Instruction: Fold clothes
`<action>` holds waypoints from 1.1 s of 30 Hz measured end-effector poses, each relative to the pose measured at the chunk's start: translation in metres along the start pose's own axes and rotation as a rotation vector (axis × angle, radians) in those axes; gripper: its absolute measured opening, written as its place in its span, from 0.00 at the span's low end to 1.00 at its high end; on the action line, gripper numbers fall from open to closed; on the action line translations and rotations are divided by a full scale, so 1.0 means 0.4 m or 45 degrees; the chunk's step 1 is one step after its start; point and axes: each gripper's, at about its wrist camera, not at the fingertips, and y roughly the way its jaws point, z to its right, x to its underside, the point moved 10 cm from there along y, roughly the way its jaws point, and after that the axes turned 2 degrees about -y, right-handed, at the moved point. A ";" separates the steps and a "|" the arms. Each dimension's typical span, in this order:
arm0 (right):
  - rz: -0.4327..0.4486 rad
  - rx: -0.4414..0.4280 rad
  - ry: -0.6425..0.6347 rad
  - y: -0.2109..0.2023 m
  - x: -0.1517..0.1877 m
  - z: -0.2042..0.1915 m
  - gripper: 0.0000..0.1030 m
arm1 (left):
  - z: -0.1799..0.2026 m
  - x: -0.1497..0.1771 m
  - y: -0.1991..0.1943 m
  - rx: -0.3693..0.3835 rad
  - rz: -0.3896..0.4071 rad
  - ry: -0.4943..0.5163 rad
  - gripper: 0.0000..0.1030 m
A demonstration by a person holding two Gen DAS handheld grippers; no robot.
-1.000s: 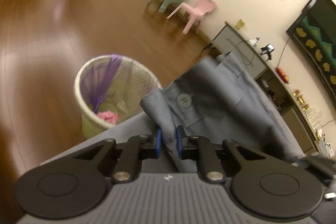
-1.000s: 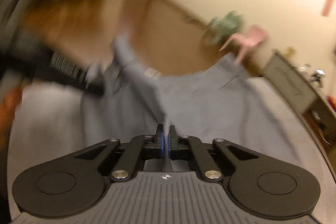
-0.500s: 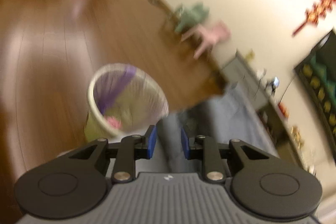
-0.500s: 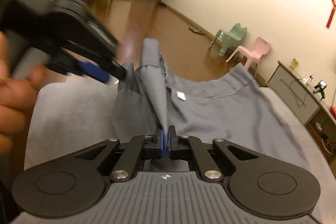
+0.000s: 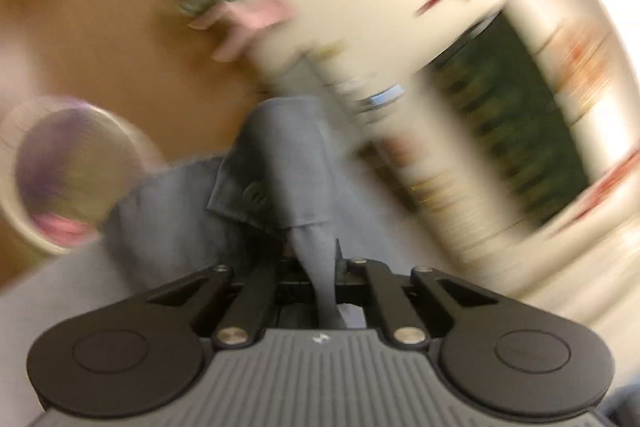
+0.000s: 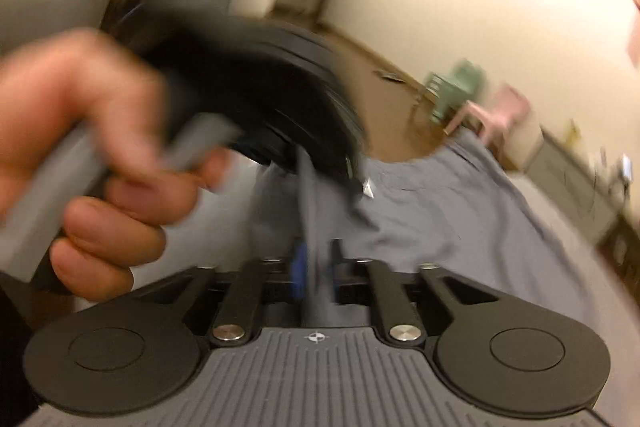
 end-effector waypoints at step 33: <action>-0.297 -0.117 -0.569 0.576 -0.150 0.530 0.71 | -0.052 0.033 0.009 -0.484 -0.101 0.281 0.07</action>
